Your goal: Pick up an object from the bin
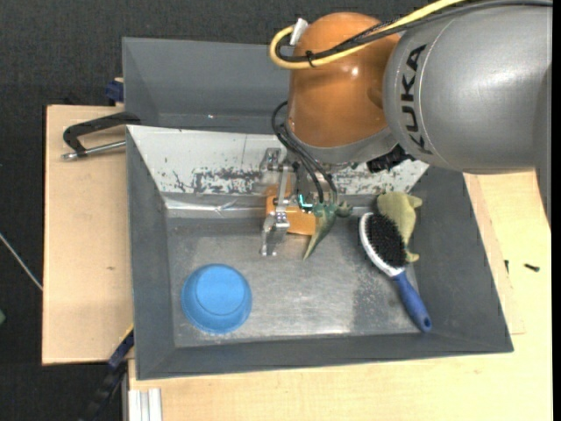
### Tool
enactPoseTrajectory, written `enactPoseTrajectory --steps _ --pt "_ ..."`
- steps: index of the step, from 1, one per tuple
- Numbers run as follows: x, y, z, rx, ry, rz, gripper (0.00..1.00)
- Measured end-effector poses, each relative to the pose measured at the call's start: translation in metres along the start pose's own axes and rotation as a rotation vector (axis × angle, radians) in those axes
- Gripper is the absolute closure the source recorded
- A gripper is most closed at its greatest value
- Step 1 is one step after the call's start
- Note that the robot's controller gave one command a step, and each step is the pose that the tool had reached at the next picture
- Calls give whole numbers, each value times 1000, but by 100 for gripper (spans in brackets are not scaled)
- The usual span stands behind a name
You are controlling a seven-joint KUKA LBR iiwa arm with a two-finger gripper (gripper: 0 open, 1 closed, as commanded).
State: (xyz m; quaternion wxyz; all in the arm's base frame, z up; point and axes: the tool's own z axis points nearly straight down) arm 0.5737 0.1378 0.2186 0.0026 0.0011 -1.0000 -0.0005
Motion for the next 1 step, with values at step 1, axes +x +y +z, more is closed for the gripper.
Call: enactPoseTrajectory --steps 1 --pt "-16 -72 99 -2 -14 43 0"
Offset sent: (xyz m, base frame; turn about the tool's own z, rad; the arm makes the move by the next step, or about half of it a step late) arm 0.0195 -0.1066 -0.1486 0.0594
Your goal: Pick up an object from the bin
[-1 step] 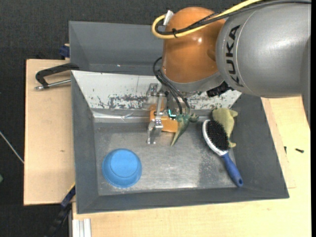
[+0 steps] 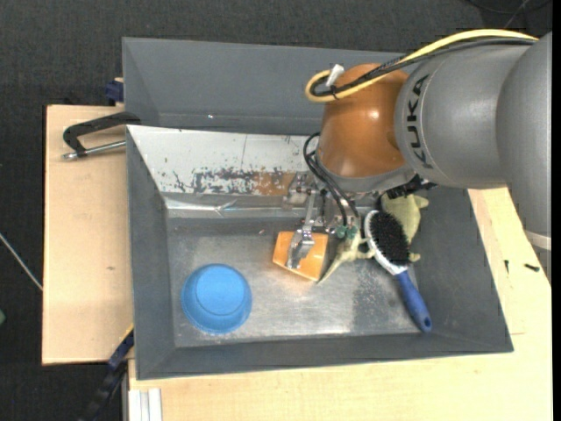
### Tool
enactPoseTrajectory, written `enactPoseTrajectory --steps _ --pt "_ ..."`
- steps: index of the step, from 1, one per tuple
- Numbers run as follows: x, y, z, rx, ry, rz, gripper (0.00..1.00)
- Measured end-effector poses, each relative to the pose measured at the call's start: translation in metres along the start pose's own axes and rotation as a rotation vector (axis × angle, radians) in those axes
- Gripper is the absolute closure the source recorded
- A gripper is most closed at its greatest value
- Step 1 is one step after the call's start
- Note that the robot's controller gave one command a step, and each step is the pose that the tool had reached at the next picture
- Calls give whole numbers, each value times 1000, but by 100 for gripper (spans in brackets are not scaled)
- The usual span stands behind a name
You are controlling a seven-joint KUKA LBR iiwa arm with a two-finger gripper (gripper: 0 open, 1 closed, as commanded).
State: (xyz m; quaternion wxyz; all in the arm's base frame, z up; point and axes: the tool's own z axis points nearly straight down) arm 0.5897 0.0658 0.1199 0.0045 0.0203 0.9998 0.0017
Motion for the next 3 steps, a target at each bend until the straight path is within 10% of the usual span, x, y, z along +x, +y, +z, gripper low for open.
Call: enactPoseTrajectory --steps 1,2,3 --pt "-12 -33 13 3 4 63 0" --pt "5 24 3 0 6 -217 0" --pt "-11 -37 46 -4 1 -576 0"
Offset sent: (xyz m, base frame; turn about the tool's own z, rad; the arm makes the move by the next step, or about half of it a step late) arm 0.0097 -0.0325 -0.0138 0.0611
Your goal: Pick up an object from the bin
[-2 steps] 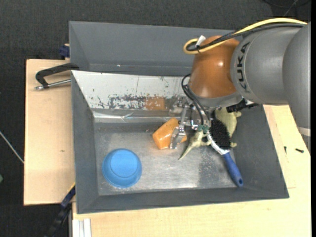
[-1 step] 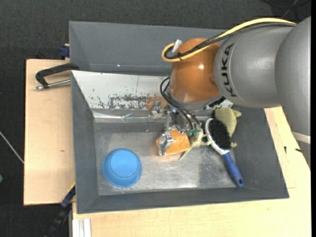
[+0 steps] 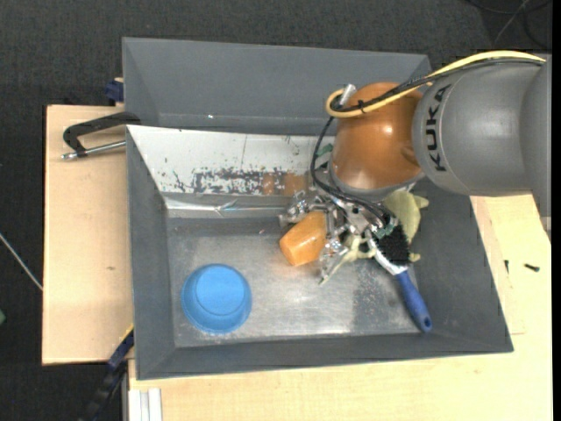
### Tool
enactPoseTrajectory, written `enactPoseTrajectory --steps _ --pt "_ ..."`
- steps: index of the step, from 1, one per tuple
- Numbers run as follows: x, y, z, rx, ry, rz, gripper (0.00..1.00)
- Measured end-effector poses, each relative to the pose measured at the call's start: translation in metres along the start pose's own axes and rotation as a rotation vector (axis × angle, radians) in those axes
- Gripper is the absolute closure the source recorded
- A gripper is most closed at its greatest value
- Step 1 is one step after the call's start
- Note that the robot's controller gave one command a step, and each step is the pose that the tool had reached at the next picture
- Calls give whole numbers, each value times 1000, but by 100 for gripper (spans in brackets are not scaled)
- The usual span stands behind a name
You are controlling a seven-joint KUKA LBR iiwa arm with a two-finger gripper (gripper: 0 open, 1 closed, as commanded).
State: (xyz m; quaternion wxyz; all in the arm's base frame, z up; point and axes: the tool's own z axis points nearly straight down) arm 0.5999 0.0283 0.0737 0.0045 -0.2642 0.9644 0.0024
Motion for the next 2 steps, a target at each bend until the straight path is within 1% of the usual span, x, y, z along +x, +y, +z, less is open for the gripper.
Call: enactPoseTrajectory --steps 1,2 --pt "-2 1 -2 1 5 0 0" --pt "-4 1 -4 2 -3 1 100"
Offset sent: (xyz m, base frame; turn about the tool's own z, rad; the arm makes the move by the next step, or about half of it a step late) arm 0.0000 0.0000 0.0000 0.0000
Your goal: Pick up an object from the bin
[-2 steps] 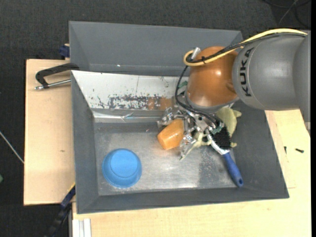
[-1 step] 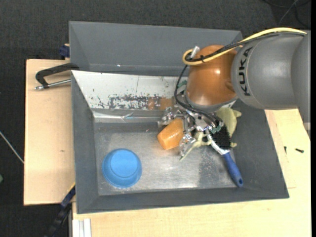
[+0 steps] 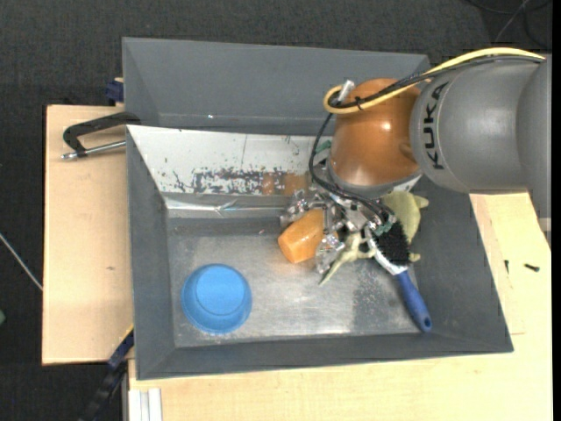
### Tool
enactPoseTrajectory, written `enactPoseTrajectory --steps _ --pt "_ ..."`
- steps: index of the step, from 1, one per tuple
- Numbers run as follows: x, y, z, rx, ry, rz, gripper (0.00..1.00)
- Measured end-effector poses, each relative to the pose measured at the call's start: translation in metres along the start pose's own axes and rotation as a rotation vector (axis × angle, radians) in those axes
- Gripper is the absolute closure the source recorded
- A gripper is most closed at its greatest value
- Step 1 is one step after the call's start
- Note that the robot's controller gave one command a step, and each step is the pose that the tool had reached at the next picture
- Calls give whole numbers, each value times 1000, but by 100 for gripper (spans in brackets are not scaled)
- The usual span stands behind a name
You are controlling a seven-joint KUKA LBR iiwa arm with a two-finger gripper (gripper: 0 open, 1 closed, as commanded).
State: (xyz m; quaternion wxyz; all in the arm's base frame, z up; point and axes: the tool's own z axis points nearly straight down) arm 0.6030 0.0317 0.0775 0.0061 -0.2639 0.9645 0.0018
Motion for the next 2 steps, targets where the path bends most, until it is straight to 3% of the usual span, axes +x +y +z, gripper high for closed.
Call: enactPoseTrajectory --steps 1,2 --pt "-2 1 -11 1 5 1 100" --pt "-7 0 -88 6 -1 2 100"
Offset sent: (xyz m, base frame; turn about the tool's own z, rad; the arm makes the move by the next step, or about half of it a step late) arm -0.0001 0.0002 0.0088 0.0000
